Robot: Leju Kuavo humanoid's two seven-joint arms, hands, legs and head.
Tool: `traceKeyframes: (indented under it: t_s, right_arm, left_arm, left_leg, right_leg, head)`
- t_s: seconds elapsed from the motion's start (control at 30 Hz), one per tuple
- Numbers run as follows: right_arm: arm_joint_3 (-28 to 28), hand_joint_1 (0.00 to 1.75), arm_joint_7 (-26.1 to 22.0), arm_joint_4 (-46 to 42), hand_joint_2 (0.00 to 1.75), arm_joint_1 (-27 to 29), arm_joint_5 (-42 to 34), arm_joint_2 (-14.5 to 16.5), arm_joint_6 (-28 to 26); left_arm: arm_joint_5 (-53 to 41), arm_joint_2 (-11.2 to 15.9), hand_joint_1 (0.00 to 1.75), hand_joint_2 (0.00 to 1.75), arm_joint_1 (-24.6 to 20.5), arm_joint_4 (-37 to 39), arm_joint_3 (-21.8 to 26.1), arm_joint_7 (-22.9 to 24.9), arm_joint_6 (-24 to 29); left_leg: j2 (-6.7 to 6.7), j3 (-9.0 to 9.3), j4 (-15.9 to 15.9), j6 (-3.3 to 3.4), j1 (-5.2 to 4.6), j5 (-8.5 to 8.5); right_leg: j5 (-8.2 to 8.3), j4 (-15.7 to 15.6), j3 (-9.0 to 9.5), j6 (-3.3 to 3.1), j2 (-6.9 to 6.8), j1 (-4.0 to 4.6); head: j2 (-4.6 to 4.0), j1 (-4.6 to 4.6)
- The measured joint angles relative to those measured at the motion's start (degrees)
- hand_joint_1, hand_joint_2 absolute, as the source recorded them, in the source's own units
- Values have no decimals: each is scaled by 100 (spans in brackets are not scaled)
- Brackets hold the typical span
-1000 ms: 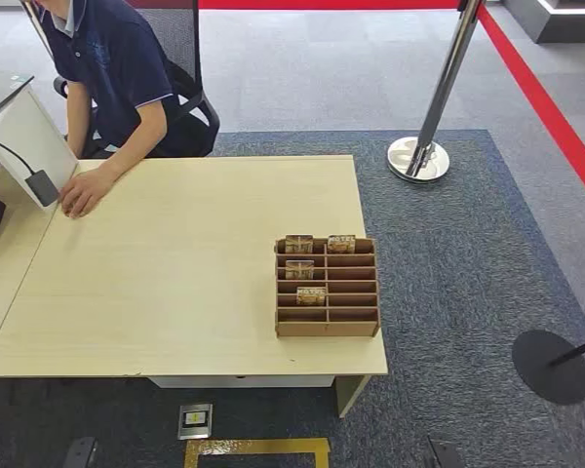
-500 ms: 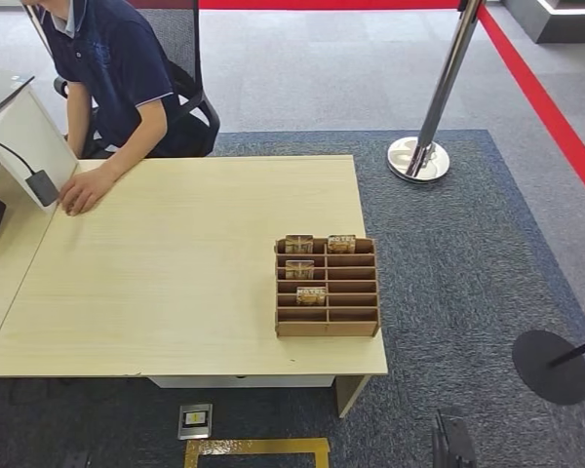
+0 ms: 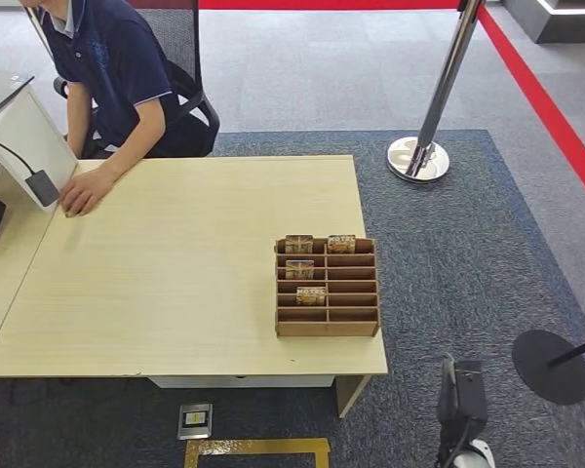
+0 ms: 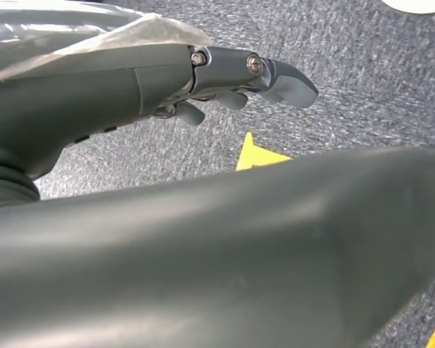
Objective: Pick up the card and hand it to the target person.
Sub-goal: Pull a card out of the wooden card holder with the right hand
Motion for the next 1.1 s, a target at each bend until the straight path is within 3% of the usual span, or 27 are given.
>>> traceKeyframes:
  t_s: [0.33,0.57,0.7,1.1]
  right_arm:
    - [1132,0,-108,-1799,0,-11,-522,13,-235]
    - [2052,0,32,-2766,0,-620,-644,-99,-614]
    - [2491,0,240,-3023,175,-1191,-609,-218,-832]
    - [3515,0,1026,-2414,175,-2842,324,-400,-1084]
  left_arm:
    - [-258,-73,0,0,-62,66,381,-83,5]
    - [-481,-105,0,0,-110,99,503,-133,-15]
    - [-623,-113,0,0,-145,110,525,-181,-55]
    - [-804,-120,0,0,-211,137,526,-184,-98]
  left_leg:
    - [0,0,0,-1,0,2]
    - [2,2,1,-1,0,9]
    - [3,1,1,-2,0,14]
    - [2,-3,1,-3,0,27]
  right_leg:
    - [1,2,2,-1,0,0]
    - [11,4,3,0,0,0]
    - [17,4,3,-1,0,0]
    - [25,7,-1,-4,0,0]
  head:
    - [0,-1]
    - [0,-1]
    - [0,0]
    - [0,-1]
